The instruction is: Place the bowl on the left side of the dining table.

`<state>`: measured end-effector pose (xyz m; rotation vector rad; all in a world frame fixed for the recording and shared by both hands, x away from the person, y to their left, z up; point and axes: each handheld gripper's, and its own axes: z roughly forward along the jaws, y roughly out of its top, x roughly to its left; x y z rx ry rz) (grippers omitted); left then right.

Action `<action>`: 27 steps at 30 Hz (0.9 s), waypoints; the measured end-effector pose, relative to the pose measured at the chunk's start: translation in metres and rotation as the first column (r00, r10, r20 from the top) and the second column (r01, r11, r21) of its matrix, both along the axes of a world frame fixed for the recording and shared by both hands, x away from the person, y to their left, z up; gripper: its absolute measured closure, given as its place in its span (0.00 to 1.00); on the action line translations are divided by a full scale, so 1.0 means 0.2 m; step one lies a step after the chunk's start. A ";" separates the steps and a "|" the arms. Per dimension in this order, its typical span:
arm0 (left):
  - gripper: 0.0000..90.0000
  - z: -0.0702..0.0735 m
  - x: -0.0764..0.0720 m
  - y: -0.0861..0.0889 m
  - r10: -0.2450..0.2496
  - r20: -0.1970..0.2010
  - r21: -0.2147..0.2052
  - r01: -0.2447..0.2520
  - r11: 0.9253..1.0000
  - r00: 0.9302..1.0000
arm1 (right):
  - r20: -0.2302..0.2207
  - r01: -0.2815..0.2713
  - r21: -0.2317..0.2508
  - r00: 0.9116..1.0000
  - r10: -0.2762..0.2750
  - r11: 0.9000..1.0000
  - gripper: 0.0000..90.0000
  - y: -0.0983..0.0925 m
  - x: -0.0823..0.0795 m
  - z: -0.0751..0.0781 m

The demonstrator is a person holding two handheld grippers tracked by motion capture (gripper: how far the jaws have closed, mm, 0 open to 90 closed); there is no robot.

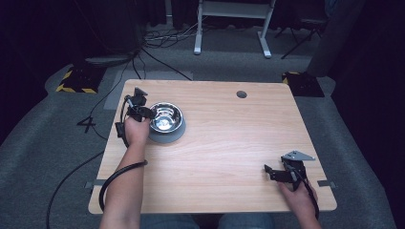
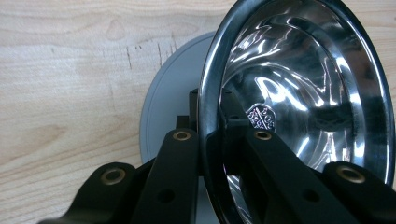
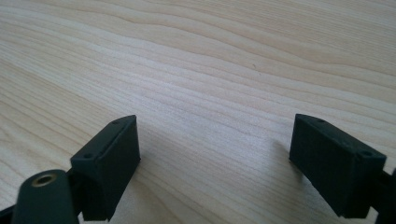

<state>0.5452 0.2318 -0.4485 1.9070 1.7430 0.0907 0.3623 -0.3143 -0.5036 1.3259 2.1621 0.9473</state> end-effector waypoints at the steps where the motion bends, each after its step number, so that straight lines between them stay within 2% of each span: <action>1: 0.96 0.00 0.00 0.00 0.000 0.000 0.000 0.000 1.000 1.000 | 0.000 0.000 0.000 1.000 0.000 1.000 0.18 0.00 0.00 0.00; 2: 0.96 -0.01 0.00 -0.01 0.023 0.002 -0.020 -0.023 1.000 1.000 | 0.000 0.000 0.000 1.000 0.000 1.000 0.18 0.00 0.00 0.00; 4: 0.96 -0.01 0.00 0.00 0.010 -0.009 -0.025 -0.010 1.000 1.000 | 0.000 0.000 0.000 1.000 0.000 1.000 0.18 0.00 0.00 0.00; 7: 0.96 -0.03 0.01 0.00 0.016 -0.012 -0.044 -0.017 0.999 1.000 | 0.000 0.000 0.000 1.000 0.000 1.000 0.18 0.00 0.00 0.00; 8: 0.96 -0.03 0.01 0.01 -0.001 -0.027 -0.040 0.000 0.999 1.000 | 0.000 0.000 0.000 1.000 0.000 1.000 0.18 0.00 0.00 0.00; 15: 0.96 -0.05 0.01 0.02 0.002 -0.046 -0.072 -0.005 0.997 0.999 | 0.000 0.000 0.000 1.000 0.000 1.000 0.18 0.00 0.00 0.00; 22: 0.94 -0.05 0.00 0.02 -0.015 -0.049 -0.049 0.012 0.999 0.999 | 0.000 0.000 0.000 1.000 0.000 1.000 0.18 0.00 0.00 0.00; 23: 0.86 -0.05 0.00 0.01 -0.010 -0.050 -0.042 0.008 0.999 0.999 | 0.000 0.000 0.000 1.000 0.000 1.000 0.18 0.00 0.00 0.00; 24: 0.85 -0.06 0.00 0.00 -0.022 -0.058 -0.021 0.021 1.000 0.998 | 0.000 0.000 0.000 1.000 0.000 1.000 0.18 0.00 0.00 0.00; 27: 0.75 -0.06 -0.01 -0.01 -0.017 -0.059 -0.014 0.017 1.000 0.998 | 0.000 0.000 0.000 1.000 0.000 1.000 0.18 0.00 0.00 0.00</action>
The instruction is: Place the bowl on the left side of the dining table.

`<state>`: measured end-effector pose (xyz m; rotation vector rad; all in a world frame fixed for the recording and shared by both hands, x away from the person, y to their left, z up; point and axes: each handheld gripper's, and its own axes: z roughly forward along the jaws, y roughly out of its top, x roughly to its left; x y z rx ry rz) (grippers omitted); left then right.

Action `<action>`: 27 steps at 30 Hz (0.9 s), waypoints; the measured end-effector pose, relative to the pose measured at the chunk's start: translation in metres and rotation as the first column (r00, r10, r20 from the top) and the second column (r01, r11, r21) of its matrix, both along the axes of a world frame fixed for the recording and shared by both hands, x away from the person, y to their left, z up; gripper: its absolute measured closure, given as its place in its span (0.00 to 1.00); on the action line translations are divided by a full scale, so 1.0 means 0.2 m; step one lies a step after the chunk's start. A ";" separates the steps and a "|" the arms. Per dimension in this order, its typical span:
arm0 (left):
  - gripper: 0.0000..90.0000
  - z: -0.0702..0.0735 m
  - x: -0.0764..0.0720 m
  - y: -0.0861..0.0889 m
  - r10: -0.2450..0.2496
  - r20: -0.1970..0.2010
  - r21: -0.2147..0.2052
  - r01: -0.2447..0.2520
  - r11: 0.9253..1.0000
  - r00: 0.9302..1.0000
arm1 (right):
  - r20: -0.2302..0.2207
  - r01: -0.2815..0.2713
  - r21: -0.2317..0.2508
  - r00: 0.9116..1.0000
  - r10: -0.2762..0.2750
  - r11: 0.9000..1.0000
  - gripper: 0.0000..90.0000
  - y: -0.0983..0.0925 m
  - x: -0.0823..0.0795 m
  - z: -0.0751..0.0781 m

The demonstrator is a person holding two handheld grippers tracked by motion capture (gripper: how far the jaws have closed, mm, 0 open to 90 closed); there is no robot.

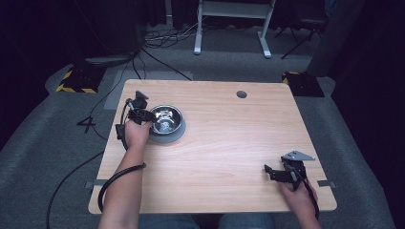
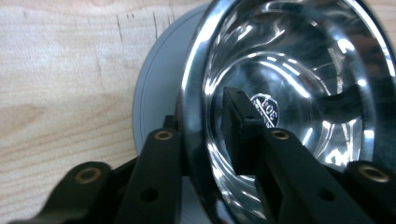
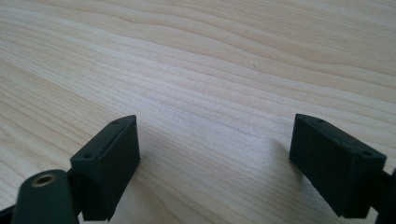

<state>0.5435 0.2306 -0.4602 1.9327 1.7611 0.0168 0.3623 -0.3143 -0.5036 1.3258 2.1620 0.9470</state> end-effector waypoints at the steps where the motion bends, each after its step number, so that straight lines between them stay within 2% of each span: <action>1: 0.71 0.00 -0.01 0.00 0.011 0.004 0.016 -0.011 1.000 1.000 | 0.000 0.000 0.000 1.000 0.000 1.000 0.18 0.00 0.00 0.00; 2: 0.69 0.00 -0.01 0.01 0.015 0.015 0.033 -0.016 0.999 1.000 | 0.000 0.000 0.000 1.000 0.000 1.000 0.18 0.00 0.00 0.00; 5: 0.65 0.01 -0.02 0.02 0.028 0.029 0.038 -0.029 0.999 0.999 | 0.000 0.000 0.000 1.000 0.000 1.000 0.18 0.00 0.00 0.00; 6: 0.62 0.02 -0.02 0.03 0.040 0.034 0.056 -0.042 0.998 0.999 | 0.000 0.000 0.000 1.000 0.000 1.000 0.18 0.00 0.00 0.00; 9: 0.62 0.03 -0.03 0.06 0.038 0.041 0.066 -0.040 0.997 0.998 | 0.000 0.000 0.000 1.000 0.000 1.000 0.18 0.00 0.00 0.00; 12: 0.61 0.08 -0.05 0.07 0.049 0.088 0.074 -0.056 0.996 0.995 | 0.000 0.000 0.000 1.000 0.000 1.000 0.18 0.00 0.00 0.00; 16: 0.58 0.12 -0.07 0.07 0.036 0.112 0.092 -0.047 0.995 0.993 | 0.000 0.000 0.000 1.000 0.000 1.000 0.18 0.00 0.00 0.00; 18: 0.58 0.15 -0.08 0.06 0.015 0.123 0.124 -0.030 0.992 0.992 | 0.000 0.000 0.000 1.000 0.000 1.000 0.18 0.00 0.00 0.00; 20: 0.58 0.21 -0.11 0.04 -0.026 0.156 0.145 0.003 0.989 0.987 | 0.000 0.000 0.000 1.000 0.000 1.000 0.18 0.00 0.00 0.00; 21: 0.58 0.21 -0.11 0.04 -0.026 0.156 0.145 0.003 0.989 0.987 | 0.000 0.000 0.000 1.000 0.000 1.000 0.18 0.00 0.00 0.00; 22: 0.58 0.25 -0.14 0.03 -0.046 0.176 0.154 0.019 0.988 0.983 | 0.000 0.000 0.000 1.000 0.000 1.000 0.18 0.00 0.00 0.00; 23: 0.58 0.26 -0.16 0.02 -0.040 0.196 0.148 0.011 0.989 0.980 | 0.000 0.000 0.000 1.000 0.000 1.000 0.18 0.00 0.00 0.00; 27: 0.57 0.32 -0.22 0.00 -0.068 0.244 0.136 0.035 0.990 0.967 | 0.000 0.000 0.000 1.000 0.000 1.000 0.18 0.00 0.00 0.00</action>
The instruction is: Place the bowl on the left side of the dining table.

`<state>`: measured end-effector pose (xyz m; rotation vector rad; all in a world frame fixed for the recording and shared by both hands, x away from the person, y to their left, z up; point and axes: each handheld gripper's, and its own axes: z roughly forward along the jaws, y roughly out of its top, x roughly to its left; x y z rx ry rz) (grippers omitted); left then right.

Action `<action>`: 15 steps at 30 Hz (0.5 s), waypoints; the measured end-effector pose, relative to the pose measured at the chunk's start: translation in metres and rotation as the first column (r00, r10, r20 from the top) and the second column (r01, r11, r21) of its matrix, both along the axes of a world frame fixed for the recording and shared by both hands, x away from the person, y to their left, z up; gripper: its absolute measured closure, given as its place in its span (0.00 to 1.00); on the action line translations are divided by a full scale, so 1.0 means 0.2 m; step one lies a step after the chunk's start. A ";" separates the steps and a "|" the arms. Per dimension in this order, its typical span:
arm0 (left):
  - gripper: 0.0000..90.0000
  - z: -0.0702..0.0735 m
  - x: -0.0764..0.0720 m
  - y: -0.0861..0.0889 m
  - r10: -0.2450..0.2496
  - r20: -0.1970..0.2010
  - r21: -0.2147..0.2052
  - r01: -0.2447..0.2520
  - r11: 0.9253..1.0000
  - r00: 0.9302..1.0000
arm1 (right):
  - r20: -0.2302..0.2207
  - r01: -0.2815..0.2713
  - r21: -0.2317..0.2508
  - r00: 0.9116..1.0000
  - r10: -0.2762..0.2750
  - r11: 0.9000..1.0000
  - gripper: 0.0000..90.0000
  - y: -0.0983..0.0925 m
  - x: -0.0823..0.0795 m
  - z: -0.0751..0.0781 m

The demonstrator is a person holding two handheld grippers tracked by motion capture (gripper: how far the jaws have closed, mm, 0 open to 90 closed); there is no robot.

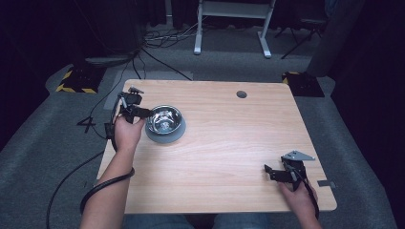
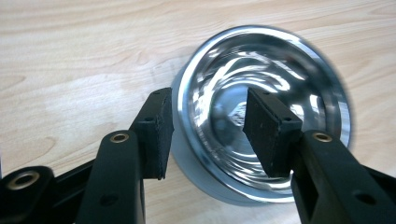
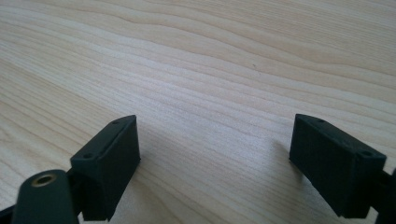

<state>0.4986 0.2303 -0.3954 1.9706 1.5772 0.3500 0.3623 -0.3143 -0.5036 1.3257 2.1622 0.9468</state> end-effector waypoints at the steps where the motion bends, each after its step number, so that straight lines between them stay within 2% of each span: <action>1: 0.57 0.01 -0.02 0.00 -0.009 0.004 -0.005 0.010 1.000 1.000 | 0.000 0.000 0.000 1.000 0.000 1.000 0.18 0.00 0.00 0.00; 6: 0.57 0.05 -0.09 -0.02 -0.057 0.024 -0.004 0.057 0.998 0.998 | 0.000 0.000 0.000 1.000 0.000 1.000 0.18 0.00 0.00 0.00; 8: 0.57 0.08 -0.14 -0.02 -0.082 0.038 -0.023 0.083 0.996 0.996 | 0.000 0.000 0.000 1.000 0.000 1.000 0.18 0.00 0.00 0.00; 10: 0.57 0.10 -0.18 -0.01 -0.119 0.047 -0.044 0.122 0.992 0.992 | 0.000 0.000 0.000 1.000 0.000 1.000 0.18 0.00 0.00 0.00; 12: 0.56 0.11 -0.22 -0.01 -0.145 0.058 -0.085 0.150 0.985 0.988 | -0.001 0.000 0.001 1.000 0.000 1.000 0.18 0.00 0.00 0.00; 13: 0.56 0.11 -0.22 -0.01 -0.145 0.058 -0.085 0.150 0.985 0.988 | -0.001 0.000 0.001 1.000 0.000 1.000 0.18 0.00 0.00 0.00; 14: 0.56 0.12 -0.26 -0.01 -0.168 0.064 -0.093 0.174 0.980 0.984 | 0.000 0.000 0.000 1.000 0.000 1.000 0.18 0.00 0.00 0.00; 15: 0.56 0.12 -0.26 -0.01 -0.168 0.064 -0.093 0.174 0.980 0.984 | 0.000 0.000 0.000 1.000 0.000 1.000 0.18 0.00 0.00 0.00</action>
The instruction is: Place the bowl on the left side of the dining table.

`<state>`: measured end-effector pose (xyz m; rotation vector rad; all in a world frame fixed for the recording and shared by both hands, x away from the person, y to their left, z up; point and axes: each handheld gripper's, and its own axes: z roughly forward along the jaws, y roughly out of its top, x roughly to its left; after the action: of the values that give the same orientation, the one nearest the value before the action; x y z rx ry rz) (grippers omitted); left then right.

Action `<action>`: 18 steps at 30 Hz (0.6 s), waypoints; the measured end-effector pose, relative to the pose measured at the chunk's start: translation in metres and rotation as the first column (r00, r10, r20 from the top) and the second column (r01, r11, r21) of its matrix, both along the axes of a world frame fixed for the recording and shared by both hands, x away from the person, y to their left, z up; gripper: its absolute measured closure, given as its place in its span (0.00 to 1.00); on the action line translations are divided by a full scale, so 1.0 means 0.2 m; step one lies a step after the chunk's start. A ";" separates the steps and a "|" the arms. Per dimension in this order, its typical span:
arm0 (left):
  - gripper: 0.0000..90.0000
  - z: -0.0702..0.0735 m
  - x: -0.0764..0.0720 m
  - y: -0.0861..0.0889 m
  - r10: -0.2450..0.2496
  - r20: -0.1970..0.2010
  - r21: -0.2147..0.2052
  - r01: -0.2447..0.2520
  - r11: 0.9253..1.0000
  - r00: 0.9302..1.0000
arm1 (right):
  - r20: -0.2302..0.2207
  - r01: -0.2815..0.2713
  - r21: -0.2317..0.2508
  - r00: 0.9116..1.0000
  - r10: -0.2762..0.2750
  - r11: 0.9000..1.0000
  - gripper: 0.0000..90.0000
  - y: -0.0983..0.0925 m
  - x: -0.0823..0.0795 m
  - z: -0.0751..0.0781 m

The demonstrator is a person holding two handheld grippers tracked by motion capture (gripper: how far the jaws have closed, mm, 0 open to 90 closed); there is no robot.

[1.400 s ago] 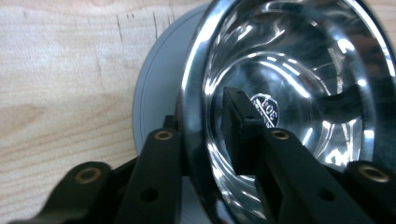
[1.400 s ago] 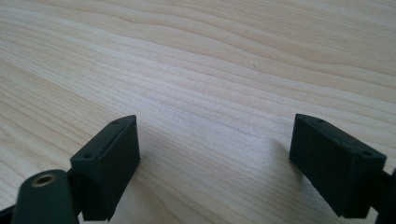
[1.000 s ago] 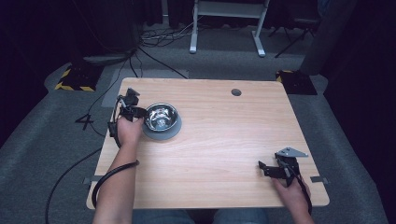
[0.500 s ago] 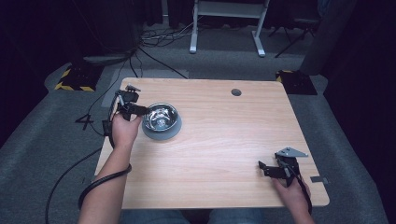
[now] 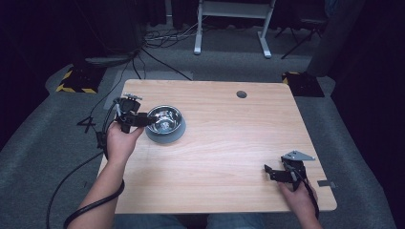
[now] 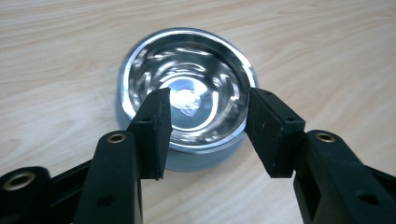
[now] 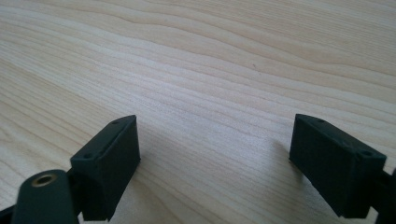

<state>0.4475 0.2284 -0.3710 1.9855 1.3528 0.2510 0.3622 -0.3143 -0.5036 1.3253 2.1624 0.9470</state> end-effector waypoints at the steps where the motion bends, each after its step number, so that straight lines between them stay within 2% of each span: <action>1: 0.56 0.01 -0.04 0.00 -0.012 0.010 -0.012 0.012 1.000 1.000 | 0.000 0.000 0.000 1.000 0.000 1.000 0.18 0.00 0.00 0.00; 4: 0.56 0.02 -0.08 0.00 -0.020 0.029 -0.011 0.021 1.000 0.999 | 0.000 0.000 0.000 1.000 0.000 1.000 0.18 0.00 0.00 0.00; 5: 0.56 0.02 -0.13 0.01 -0.022 0.042 -0.026 0.023 0.999 0.999 | 0.000 0.000 0.000 1.000 0.000 1.000 0.18 0.00 0.00 0.00; 6: 0.55 0.02 -0.13 0.01 -0.022 0.042 -0.026 0.023 0.999 0.999 | 0.000 0.000 0.000 1.000 0.000 1.000 0.18 0.00 0.00 0.00; 7: 0.55 0.02 -0.17 0.02 -0.025 0.048 -0.035 0.027 0.999 0.999 | 0.000 0.000 0.000 1.000 0.000 1.000 0.18 0.00 0.00 0.00; 12: 0.54 0.03 -0.24 0.05 -0.036 0.056 -0.043 0.039 0.998 0.998 | 0.001 0.000 0.000 1.000 0.000 1.000 0.18 0.00 0.00 0.00; 14: 0.54 0.04 -0.28 0.06 -0.030 0.074 -0.061 0.034 0.998 0.997 | 0.001 0.000 -0.001 1.000 0.000 1.000 0.18 0.00 0.00 0.00; 15: 0.53 0.05 -0.33 0.07 -0.041 0.083 -0.076 0.047 0.996 0.996 | 0.000 0.000 -0.001 1.000 0.000 1.000 0.18 0.00 0.00 0.00; 18: 0.53 0.06 -0.38 0.07 -0.052 0.085 -0.064 0.057 0.996 0.995 | 0.002 0.000 -0.001 1.000 0.000 1.000 0.18 0.00 0.00 0.00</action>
<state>0.3706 0.2426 -0.3595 1.9325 1.2375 0.2571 0.3622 -0.3142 -0.5037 1.3238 2.1611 0.9467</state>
